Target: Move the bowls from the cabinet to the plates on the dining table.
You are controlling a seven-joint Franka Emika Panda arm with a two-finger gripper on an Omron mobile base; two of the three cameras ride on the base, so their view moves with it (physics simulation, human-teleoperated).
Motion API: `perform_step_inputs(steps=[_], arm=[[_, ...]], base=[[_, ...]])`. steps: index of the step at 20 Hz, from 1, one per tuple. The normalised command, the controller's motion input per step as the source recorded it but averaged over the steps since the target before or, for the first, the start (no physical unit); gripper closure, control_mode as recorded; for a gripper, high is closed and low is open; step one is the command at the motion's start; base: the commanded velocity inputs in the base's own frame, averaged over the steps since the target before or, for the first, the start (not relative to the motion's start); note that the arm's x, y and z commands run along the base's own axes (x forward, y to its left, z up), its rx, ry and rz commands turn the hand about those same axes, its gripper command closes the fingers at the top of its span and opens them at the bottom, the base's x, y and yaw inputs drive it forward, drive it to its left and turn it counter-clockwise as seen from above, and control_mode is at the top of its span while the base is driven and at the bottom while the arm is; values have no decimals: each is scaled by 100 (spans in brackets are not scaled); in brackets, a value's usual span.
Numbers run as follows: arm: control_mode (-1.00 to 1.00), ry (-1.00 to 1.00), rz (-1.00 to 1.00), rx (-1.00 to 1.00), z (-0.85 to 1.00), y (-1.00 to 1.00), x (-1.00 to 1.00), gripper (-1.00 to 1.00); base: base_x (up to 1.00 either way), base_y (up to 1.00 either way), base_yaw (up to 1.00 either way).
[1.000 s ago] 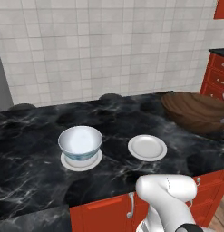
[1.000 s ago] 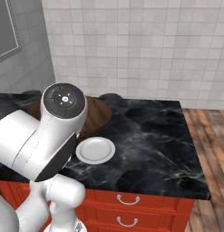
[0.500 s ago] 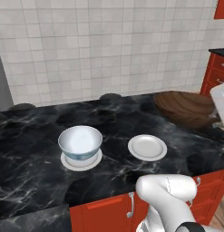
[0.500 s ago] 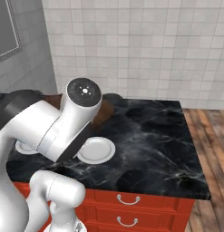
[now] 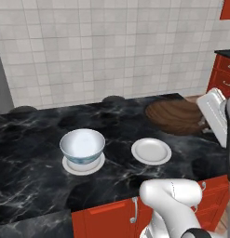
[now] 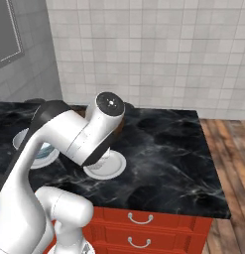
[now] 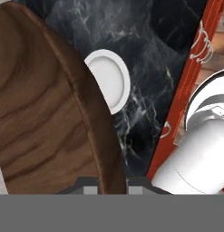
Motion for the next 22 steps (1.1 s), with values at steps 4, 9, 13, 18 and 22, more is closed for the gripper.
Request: perform_step_inputs(steps=[4, 9, 13, 18, 22], arm=[[-100, 0, 5, -9, -22, 0, 4, 100], [-100, 0, 4, -5, -15, 0, 0, 100], [-100, 0, 2, -7, -16, 0, 0, 100], [-100, 0, 1, -1, -23, 1, 3, 100], [-100, -3, 0, 0, -14, 0, 13, 100]], base=[[0, 0, 0], [0, 0, 0], [0, 0, 0], [0, 0, 0], [0, 0, 0]])
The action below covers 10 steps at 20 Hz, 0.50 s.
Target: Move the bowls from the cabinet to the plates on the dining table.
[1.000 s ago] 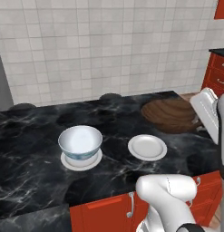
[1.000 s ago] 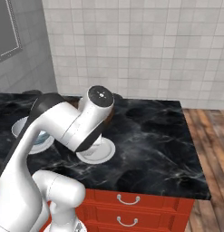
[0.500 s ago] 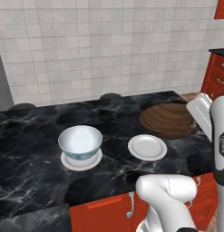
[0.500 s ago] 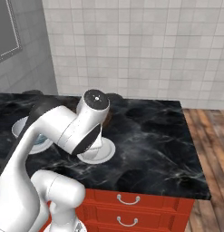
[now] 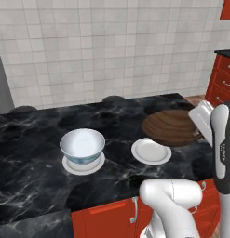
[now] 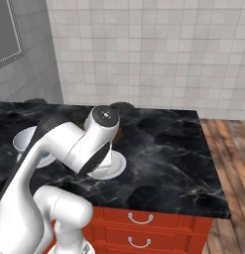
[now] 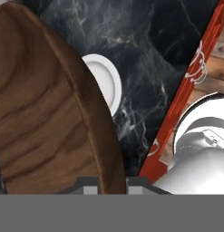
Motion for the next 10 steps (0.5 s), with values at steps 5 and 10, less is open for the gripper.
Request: perform_step_inputs(steps=[5, 10], arm=[[-100, -1, 0, 0, -26, 0, 12, 100], [-100, 0, 0, 0, -51, 0, 41, 100]], base=[[0, 0, 0], [0, 0, 0]])
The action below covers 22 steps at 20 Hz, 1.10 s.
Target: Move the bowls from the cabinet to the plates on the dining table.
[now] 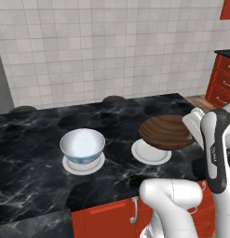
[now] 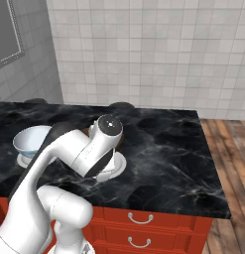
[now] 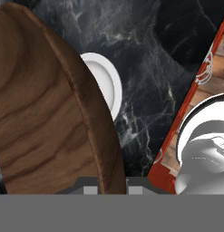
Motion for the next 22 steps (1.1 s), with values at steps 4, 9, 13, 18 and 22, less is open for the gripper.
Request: perform_step_inputs(steps=[4, 9, 13, 18, 22], arm=[[-100, 5, 0, 0, -28, 0, 73, 100], [-100, 5, 0, 0, -14, 2, 60, 100], [-100, 4, 0, 0, -28, 0, 23, 100], [-100, 5, 0, 0, -40, 0, 11, 100], [-100, 0, 0, 0, -46, 0, 25, 100]], base=[[0, 0, 0], [0, 0, 0], [0, 0, 0], [0, 0, 0], [0, 0, 0]])
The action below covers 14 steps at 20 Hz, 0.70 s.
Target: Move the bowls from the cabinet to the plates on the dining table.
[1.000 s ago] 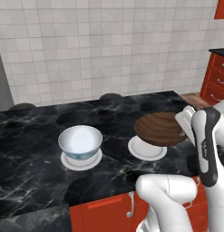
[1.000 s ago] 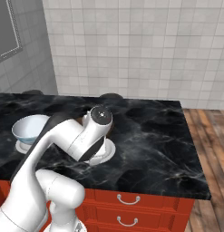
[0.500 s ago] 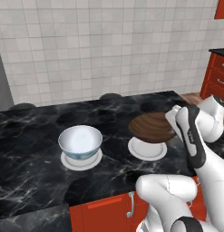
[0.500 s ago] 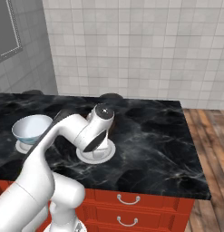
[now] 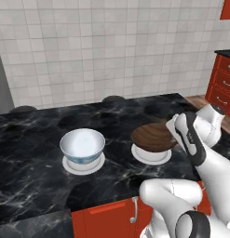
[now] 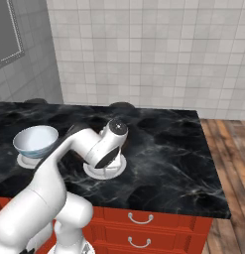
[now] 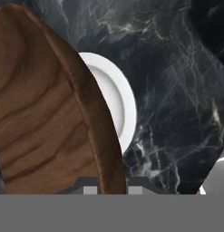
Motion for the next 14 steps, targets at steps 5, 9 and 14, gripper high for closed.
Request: perform_step_inputs(steps=[5, 9, 14], arm=[[-100, 0, 0, 0, -39, 1, 41, 100], [-100, 0, 0, 0, -26, 2, 28, 100], [-100, 0, 0, 0, -33, 0, 17, 100]], base=[[0, 0, 0], [0, 0, 0], [0, 0, 0]])
